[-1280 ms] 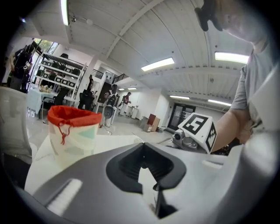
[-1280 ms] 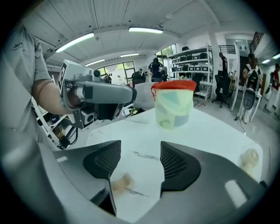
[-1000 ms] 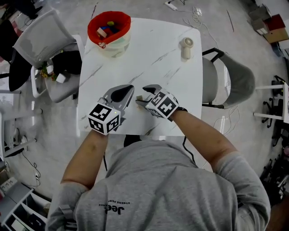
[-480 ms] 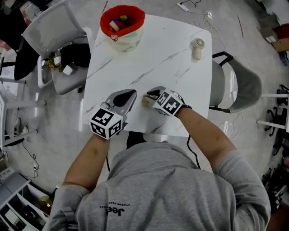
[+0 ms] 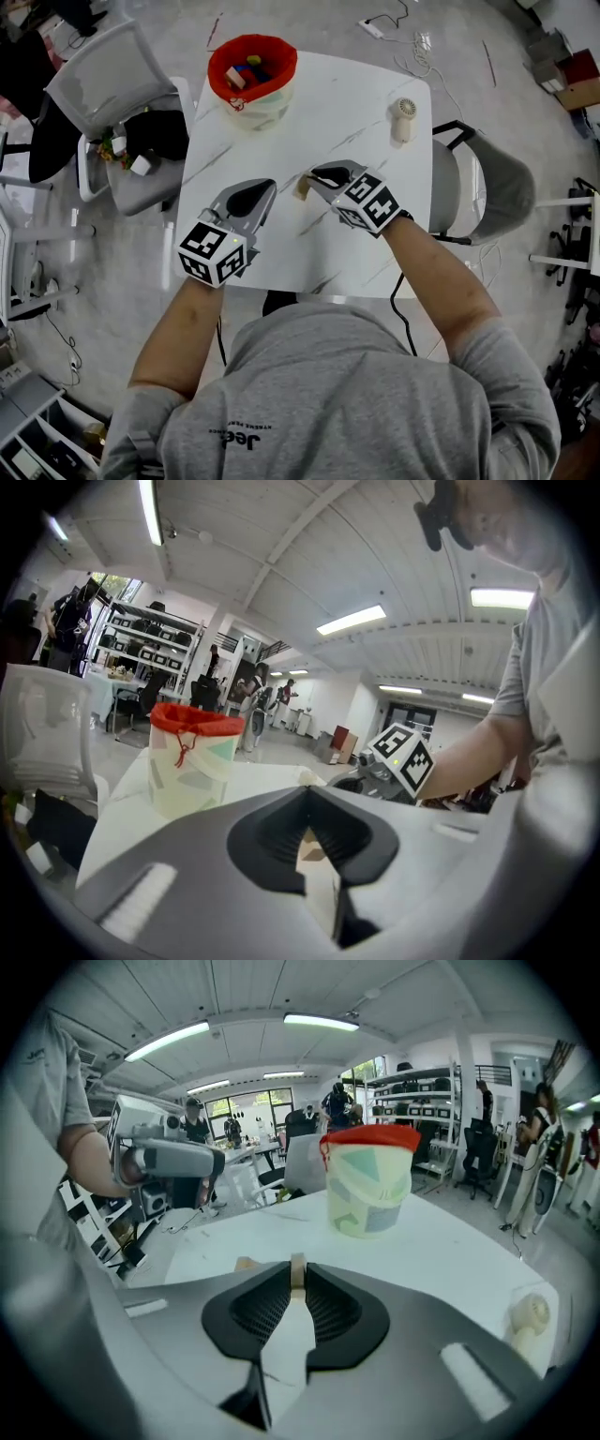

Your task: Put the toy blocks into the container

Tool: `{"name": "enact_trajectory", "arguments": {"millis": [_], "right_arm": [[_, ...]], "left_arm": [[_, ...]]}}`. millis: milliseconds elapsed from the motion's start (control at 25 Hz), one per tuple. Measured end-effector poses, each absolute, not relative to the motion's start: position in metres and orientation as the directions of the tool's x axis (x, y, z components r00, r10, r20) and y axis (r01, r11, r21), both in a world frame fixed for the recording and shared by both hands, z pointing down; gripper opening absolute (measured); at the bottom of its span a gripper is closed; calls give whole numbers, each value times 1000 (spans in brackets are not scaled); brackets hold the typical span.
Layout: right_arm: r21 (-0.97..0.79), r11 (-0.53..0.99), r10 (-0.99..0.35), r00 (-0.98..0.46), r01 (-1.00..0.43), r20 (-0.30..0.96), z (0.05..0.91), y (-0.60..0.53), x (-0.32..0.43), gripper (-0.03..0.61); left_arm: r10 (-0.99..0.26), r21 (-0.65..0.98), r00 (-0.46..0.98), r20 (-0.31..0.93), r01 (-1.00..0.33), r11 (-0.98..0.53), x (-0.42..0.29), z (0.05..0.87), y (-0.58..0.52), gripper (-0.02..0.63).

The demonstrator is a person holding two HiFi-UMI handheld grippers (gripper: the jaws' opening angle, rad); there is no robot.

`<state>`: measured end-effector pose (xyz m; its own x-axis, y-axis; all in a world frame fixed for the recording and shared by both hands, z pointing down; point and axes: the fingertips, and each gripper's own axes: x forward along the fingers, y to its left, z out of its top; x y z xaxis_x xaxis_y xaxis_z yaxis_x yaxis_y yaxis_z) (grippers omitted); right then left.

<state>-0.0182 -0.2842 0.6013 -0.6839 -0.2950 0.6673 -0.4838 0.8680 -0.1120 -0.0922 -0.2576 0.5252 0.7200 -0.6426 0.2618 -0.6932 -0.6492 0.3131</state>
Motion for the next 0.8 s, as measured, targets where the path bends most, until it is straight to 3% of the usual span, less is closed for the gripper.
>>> {"name": "enact_trajectory", "arguments": {"millis": [360, 800], "right_arm": [[-17, 840, -445, -706, -543, 551, 491, -382, -43, 54], [79, 806, -529, -655, -586, 540, 438, -482, -99, 55]], "left_arm": [[-650, 245, 730, 212, -684, -688, -115, 473, -316, 58], [-647, 195, 742, 175, -671, -716, -137, 435, -369, 58]]}}
